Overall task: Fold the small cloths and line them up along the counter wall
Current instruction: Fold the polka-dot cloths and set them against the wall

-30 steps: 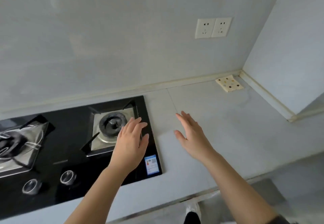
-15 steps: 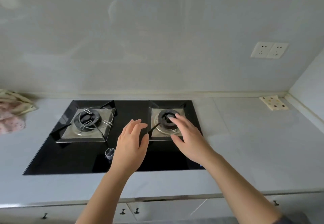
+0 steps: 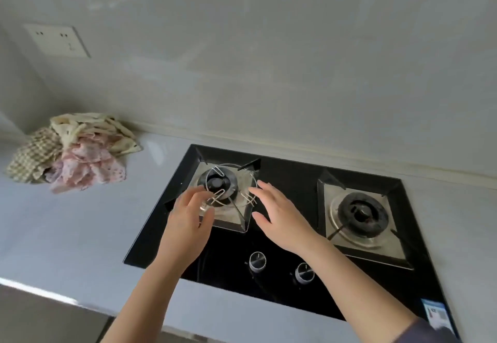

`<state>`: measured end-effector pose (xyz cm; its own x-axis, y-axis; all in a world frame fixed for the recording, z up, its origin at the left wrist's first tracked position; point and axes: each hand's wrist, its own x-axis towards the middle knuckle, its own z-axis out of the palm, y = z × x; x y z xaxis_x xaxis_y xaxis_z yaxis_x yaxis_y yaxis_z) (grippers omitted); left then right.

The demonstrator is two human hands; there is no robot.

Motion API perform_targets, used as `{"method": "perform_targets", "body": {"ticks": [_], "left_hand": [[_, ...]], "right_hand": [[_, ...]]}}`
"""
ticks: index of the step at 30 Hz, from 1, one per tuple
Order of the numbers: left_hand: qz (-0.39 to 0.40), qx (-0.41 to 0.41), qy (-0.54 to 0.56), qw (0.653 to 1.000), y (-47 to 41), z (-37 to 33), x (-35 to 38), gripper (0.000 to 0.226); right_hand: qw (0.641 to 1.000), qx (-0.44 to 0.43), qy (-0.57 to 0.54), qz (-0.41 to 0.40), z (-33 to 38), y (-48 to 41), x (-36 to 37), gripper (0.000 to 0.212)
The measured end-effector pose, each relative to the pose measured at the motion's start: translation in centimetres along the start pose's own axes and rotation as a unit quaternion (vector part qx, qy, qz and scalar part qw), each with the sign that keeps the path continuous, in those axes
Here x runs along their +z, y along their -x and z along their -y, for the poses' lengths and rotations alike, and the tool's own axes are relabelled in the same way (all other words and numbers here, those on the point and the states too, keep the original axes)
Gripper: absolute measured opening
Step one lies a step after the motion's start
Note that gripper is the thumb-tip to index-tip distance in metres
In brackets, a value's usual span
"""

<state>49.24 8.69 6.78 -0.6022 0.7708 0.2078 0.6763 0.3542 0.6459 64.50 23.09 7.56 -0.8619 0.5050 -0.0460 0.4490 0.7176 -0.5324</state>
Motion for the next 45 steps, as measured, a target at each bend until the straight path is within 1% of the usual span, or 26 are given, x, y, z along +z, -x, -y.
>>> {"method": "perform_targets", "body": {"ticks": [2,5,9,12,16,18,20,22,24,26,29,31,33,34,35,37,41,43,45], "left_hand": [[-0.020,-0.040,-0.004,0.999,-1.2,2.6,-2.0,0.027],[-0.046,-0.068,-0.033,0.996,-3.2,6.2,-5.1,0.028],[-0.045,-0.082,-0.062,0.994,-6.3,11.9,-8.8,0.027],[-0.030,-0.071,-0.088,0.993,-9.5,17.2,-11.7,0.026],[-0.005,-0.086,-0.122,0.989,-15.5,26.0,-16.0,0.027],[0.002,-0.075,-0.141,0.987,-19.0,30.2,-17.9,0.026],[-0.001,-0.060,-0.146,0.987,-22.7,33.9,-19.4,0.023],[-0.009,-0.062,-0.158,0.986,-26.4,37.1,-20.4,0.023],[-0.025,-0.066,-0.165,0.984,-30.1,39.5,-20.6,0.028],[-0.052,-0.071,-0.171,0.981,-33.3,40.9,-20.4,0.034],[-0.082,-0.076,-0.232,0.966,-36.3,42.1,-19.5,0.044],[-0.057,-0.067,-0.290,0.953,-37.5,42.8,-18.7,0.040],[-0.024,-0.066,-0.321,0.944,-37.9,43.5,-18.1,0.029],[-0.031,-0.059,-0.321,0.945,-37.8,43.9,-18.0,0.025],[-0.055,-0.041,-0.311,0.948,-37.6,44.2,-18.0,0.020],[-0.123,0.024,-0.283,0.951,-36.7,44.5,-18.2,0.013],[-0.245,0.173,-0.221,0.928,-34.2,43.1,-19.4,0.012],[-0.268,0.234,-0.174,0.918,-32.4,41.8,-19.7,0.012],[-0.281,0.278,-0.132,0.909,-29.8,41.1,-19.4,0.016]], "right_hand": [[0.999,-0.024,-0.003,0.021,2.1,-3.1,1.1,0.053],[0.998,-0.050,-0.010,0.041,5.0,-7.2,2.5,0.051],[0.996,-0.076,-0.002,0.053,9.0,-12.8,5.2,0.051],[0.994,-0.087,0.015,0.062,12.3,-18.1,7.6,0.051],[0.996,-0.059,0.002,0.059,16.6,-27.4,11.6,0.051],[0.997,-0.042,-0.005,0.059,18.6,-32.6,13.8,0.051],[0.998,-0.025,-0.020,0.060,20.4,-37.7,15.9,0.050],[0.997,-0.008,-0.050,0.058,22.2,-42.3,17.9,0.048],[0.994,0.019,-0.101,0.038,23.6,-46.3,19.6,0.047],[0.986,0.047,-0.161,-0.008,24.5,-49.6,21.0,0.045],[0.970,0.083,-0.215,-0.072,25.1,-53.6,22.5,0.043],[0.967,0.089,-0.222,-0.083,25.1,-55.7,23.4,0.045],[0.974,0.081,-0.188,-0.093,24.9,-57.0,24.3,0.039],[0.976,0.075,-0.170,-0.110,24.8,-57.3,24.8,0.033],[0.975,0.069,-0.159,-0.135,24.8,-57.3,25.1,0.028],[0.966,0.047,-0.160,-0.200,25.1,-56.8,25.2,0.022],[0.929,-0.061,-0.160,-0.329,25.9,-53.7,24.0,0.018],[0.911,-0.110,-0.147,-0.370,25.9,-51.3,23.3,0.014],[0.899,-0.147,-0.116,-0.396,25.2,-48.6,23.1,0.011]]}}
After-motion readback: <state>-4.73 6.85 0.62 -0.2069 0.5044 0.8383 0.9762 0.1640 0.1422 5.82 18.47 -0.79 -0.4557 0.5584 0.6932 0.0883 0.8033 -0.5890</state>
